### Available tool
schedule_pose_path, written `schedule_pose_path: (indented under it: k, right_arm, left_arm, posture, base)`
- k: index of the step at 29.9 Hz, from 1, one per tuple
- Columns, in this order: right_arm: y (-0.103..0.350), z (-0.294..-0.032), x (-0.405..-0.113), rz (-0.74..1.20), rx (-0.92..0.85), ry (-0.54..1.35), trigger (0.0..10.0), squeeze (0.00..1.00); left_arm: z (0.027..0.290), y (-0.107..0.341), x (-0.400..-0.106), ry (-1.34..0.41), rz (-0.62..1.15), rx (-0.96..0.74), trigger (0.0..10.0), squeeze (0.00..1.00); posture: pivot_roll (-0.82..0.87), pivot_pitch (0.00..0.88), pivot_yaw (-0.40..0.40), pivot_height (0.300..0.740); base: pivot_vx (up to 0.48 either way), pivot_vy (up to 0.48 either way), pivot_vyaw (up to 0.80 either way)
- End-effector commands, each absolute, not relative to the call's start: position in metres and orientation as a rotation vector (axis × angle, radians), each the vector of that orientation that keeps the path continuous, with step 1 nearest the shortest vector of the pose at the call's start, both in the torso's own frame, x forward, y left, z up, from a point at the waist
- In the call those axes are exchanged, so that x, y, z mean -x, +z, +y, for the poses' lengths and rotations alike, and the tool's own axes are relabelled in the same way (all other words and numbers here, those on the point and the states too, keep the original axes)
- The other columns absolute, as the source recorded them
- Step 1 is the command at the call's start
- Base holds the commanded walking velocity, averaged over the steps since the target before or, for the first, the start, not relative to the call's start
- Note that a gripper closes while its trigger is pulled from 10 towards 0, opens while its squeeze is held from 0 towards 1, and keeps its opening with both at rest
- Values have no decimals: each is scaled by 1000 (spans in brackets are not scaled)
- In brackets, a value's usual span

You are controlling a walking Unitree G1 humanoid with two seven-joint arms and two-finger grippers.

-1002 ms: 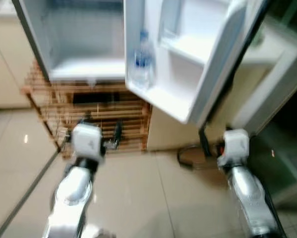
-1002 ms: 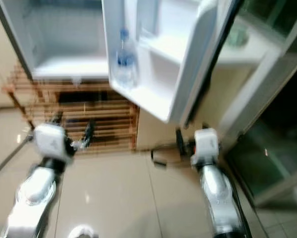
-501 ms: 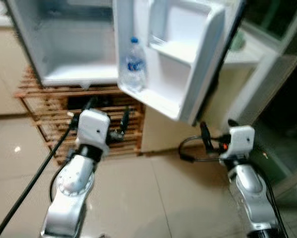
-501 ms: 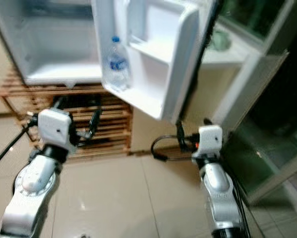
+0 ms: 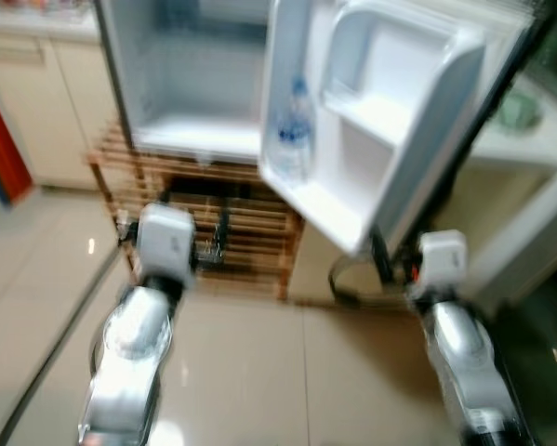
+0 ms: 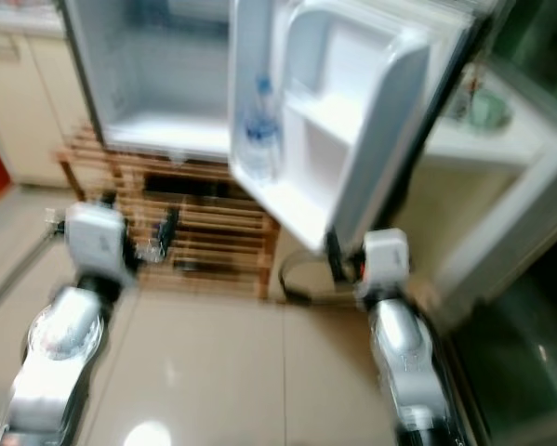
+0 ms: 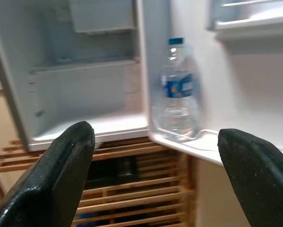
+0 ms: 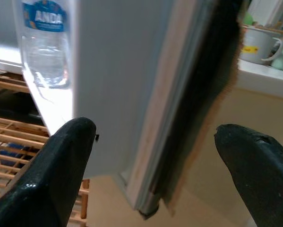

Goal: Restocking fridge

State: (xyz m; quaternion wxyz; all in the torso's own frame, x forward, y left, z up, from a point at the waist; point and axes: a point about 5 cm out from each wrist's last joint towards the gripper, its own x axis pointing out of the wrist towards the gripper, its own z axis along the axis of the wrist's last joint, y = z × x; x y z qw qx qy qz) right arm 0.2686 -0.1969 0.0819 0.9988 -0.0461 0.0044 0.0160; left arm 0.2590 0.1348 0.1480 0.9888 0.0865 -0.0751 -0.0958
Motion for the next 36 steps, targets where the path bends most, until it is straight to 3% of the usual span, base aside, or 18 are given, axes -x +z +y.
schedule_pose_path:
  k: [1,6,11,19,28,36]
  right_arm:
    - [83,-190,-271,7,84,48,10000,0]
    - [81,-194,-273,20,82,15,10000,0]
    - [70,-222,-282,102,101,-152,10000,0]
    - [69,-246,-315,210,234,-414,10000,0]
    - [88,-249,-347,266,331,-520,10000,0]
    - [113,-245,-364,192,243,-513,10000,0]
  left_arm:
    - [144,147,-261,-165,-140,-194,10000,0]
    - [141,150,-263,-181,-163,-204,10000,0]
    - [142,143,-265,-185,-144,-196,10000,0]
    - [172,108,-271,-129,28,-240,10000,0]
    - [170,81,-242,-214,117,-288,10000,0]
    - [174,76,-230,-212,149,-287,10000,0]
  posture:
    - [-33,0,-54,740]
    - [-36,0,-50,740]
    - [-25,0,-57,740]
    - [51,0,-55,740]
    - [89,32,-33,740]
    - [93,66,-40,740]
  base:
    - [0,0,0]
    - [0,0,0]
    - [0,0,0]
    - [0,0,0]
    - [0,0,0]
    - [0,0,0]
